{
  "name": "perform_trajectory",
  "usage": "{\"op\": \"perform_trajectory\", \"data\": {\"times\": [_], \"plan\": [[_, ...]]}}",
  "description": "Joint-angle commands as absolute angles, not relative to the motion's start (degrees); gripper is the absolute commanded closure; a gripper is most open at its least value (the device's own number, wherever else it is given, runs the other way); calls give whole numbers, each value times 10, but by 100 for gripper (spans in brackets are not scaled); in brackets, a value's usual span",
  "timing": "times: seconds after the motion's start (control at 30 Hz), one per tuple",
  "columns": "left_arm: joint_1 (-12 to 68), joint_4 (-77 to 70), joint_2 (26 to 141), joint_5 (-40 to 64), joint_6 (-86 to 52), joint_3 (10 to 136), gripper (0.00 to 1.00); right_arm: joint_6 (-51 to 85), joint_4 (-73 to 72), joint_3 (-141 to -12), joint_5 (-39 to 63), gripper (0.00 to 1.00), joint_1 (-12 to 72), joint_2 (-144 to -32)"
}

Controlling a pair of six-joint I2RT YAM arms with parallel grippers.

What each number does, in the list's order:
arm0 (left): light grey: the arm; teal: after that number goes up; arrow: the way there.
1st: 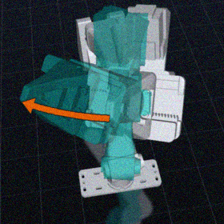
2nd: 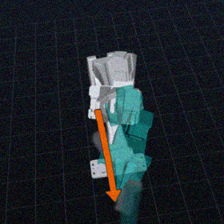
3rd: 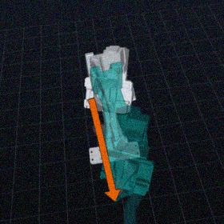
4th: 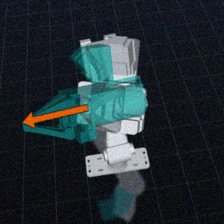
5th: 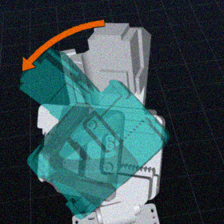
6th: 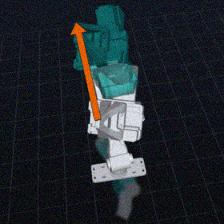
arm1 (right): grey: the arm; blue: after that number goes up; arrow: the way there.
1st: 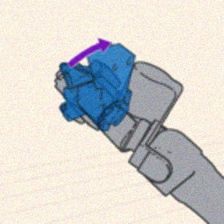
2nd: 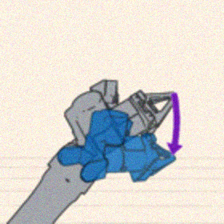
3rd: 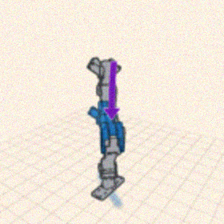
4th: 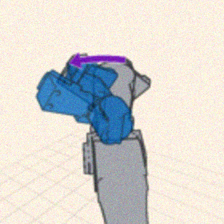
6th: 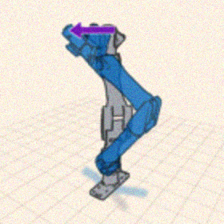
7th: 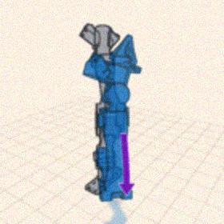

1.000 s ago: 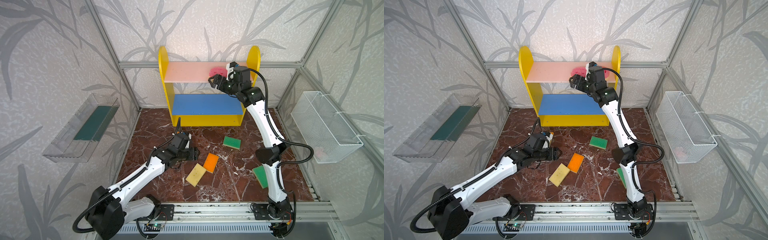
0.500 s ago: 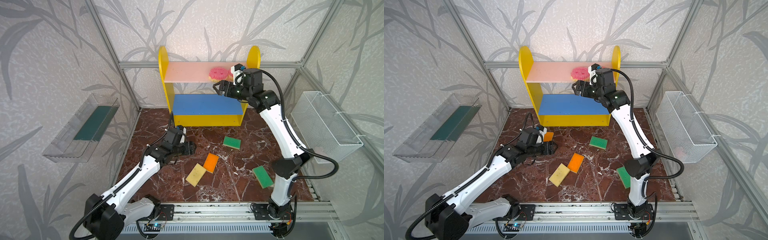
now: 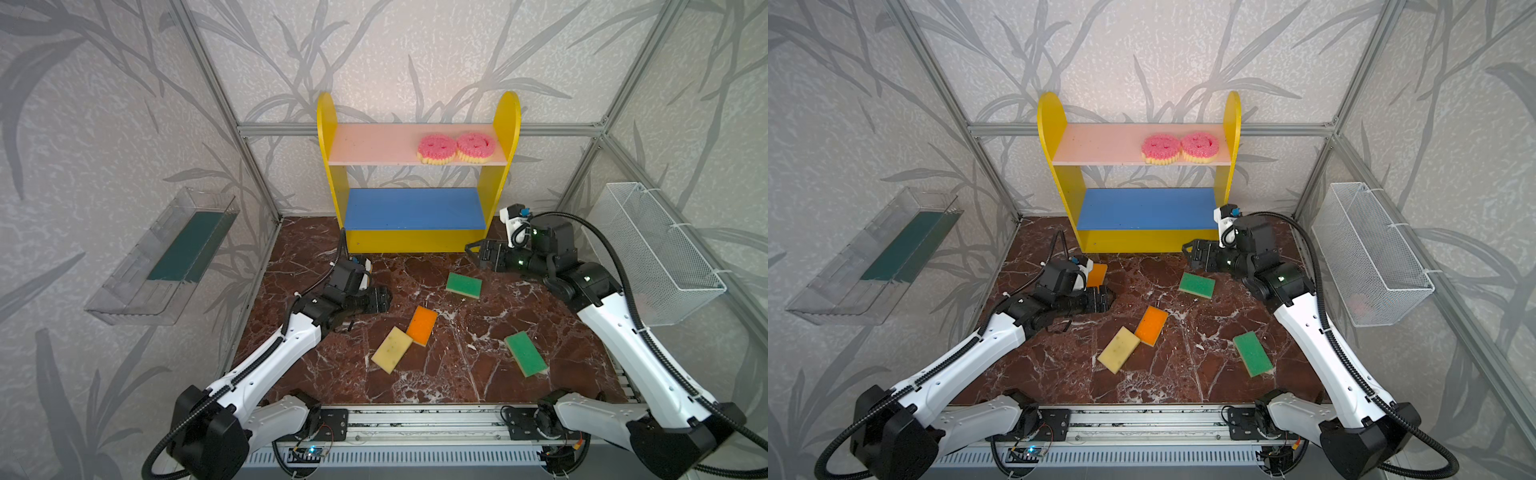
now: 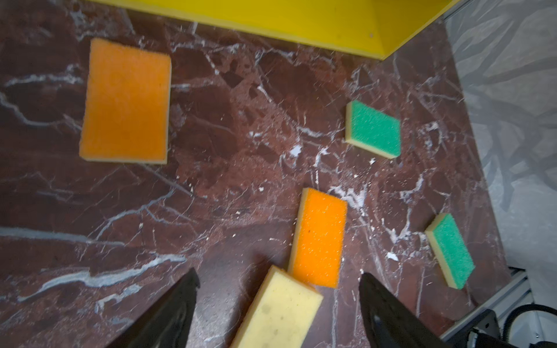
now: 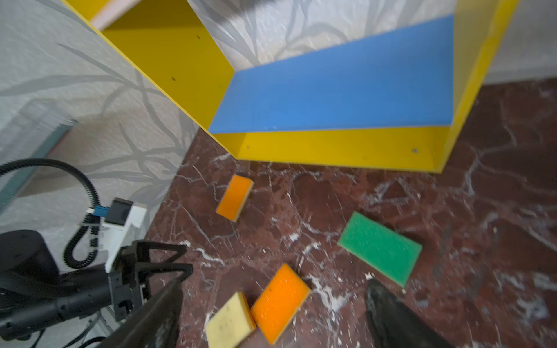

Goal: Arrange cleaning sponges on a shelf
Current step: Place the cleaning sponge at the shelf, then pick up the cleaning sponge from the center of the table.

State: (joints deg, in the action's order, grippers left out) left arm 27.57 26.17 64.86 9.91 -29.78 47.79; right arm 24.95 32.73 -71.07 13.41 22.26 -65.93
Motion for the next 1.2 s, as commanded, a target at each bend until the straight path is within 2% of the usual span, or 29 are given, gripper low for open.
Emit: {"op": "perform_trajectory", "data": {"times": [0.0, 0.27, 0.53, 0.77, 1.17], "plan": [[273, 260, 620, 80, -318, 439, 15, 262, 309, -646, 147, 7, 220, -634], [311, 266, 580, 43, -362, 368, 15, 298, 238, -480, 174, 7, 220, -590], [365, 234, 569, 5, -412, 286, 15, 295, 202, -376, 201, 7, 220, -570], [394, 234, 577, -14, -424, 273, 14, 293, 170, -331, 222, 7, 220, -577], [426, 233, 609, -4, -419, 293, 14, 289, 158, -329, 244, 7, 220, -613]]}}
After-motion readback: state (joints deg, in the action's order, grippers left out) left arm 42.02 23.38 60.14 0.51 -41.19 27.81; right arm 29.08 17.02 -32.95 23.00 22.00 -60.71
